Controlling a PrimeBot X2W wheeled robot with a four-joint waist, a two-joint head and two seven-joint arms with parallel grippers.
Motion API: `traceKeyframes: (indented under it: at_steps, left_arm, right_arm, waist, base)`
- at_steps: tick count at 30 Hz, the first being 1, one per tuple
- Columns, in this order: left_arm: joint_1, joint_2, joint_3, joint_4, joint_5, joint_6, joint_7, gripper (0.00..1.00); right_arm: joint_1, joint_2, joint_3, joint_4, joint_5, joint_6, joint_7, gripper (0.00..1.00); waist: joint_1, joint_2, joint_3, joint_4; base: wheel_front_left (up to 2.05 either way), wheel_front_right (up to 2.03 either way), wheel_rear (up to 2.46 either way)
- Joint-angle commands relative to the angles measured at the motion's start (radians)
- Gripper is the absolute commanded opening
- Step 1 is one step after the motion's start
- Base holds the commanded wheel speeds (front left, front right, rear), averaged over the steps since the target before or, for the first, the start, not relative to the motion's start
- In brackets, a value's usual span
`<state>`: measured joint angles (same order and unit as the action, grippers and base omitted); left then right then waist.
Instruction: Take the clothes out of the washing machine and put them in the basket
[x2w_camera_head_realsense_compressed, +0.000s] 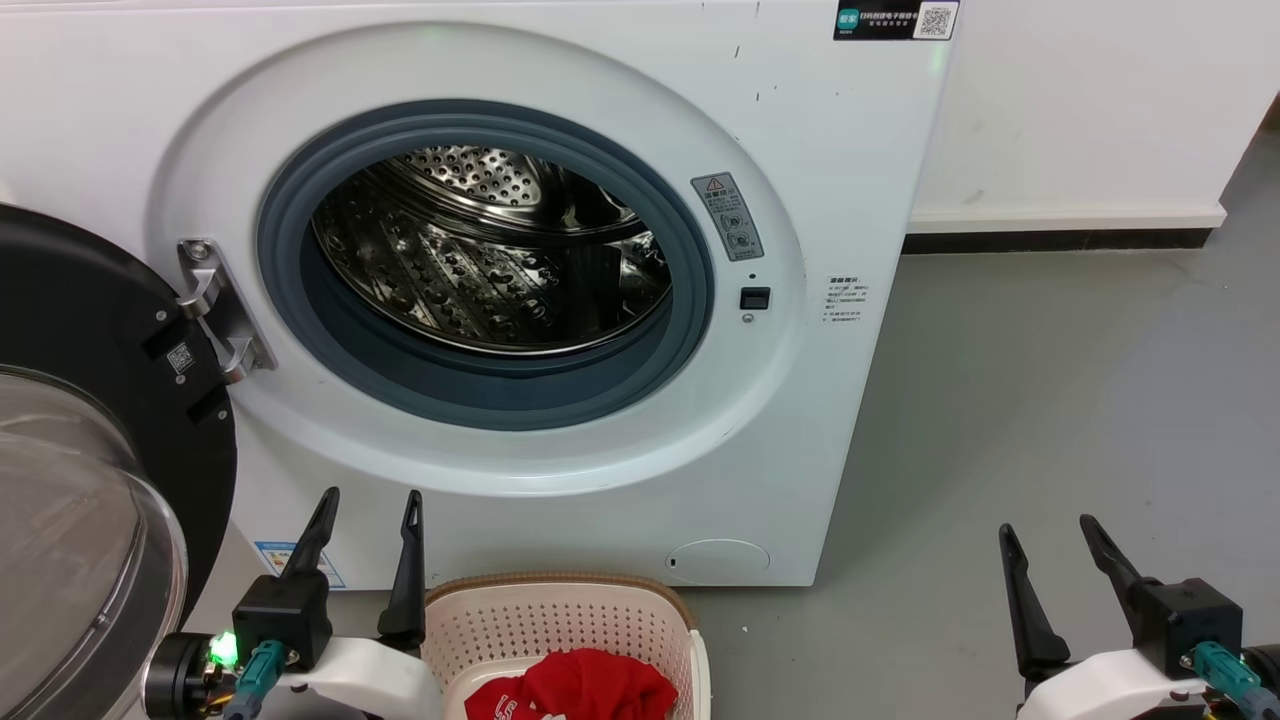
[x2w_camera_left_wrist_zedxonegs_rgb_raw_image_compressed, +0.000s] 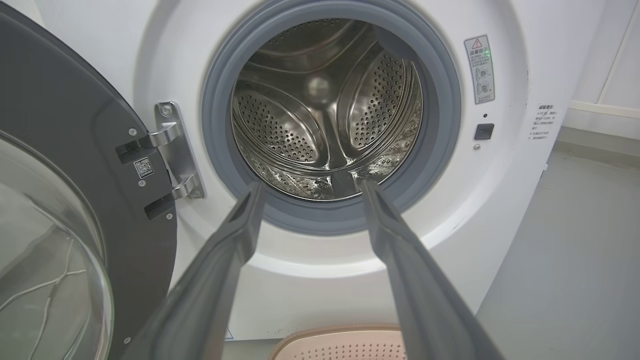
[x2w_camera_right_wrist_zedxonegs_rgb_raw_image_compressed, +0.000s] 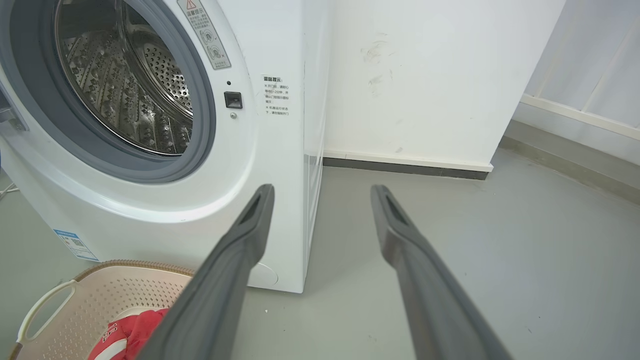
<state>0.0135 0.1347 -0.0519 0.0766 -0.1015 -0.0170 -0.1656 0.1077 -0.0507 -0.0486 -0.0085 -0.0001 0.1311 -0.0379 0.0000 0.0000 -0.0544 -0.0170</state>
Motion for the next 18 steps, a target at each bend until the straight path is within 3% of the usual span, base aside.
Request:
traceKeyframes:
  at_steps: [1, 18]
  left_arm:
    - [0.011, 0.002, 0.001, 0.003, -0.005, 0.004, 0.001, 1.00]
    - [0.014, 0.015, -0.003, 0.000, -0.018, 0.018, 0.010, 1.00]
  right_arm:
    - [0.012, 0.001, 0.001, -0.007, -0.004, -0.001, 0.003, 1.00]
    - [0.013, 0.001, 0.006, -0.008, 0.009, -0.001, -0.003, 1.00]
  waist:
    - [0.0000, 0.0000, 0.000, 0.000]
    - [0.0000, 0.0000, 0.006, 0.003]
  base:
    - [0.00, 0.00, 0.00]
    - [0.00, 0.00, 0.00]
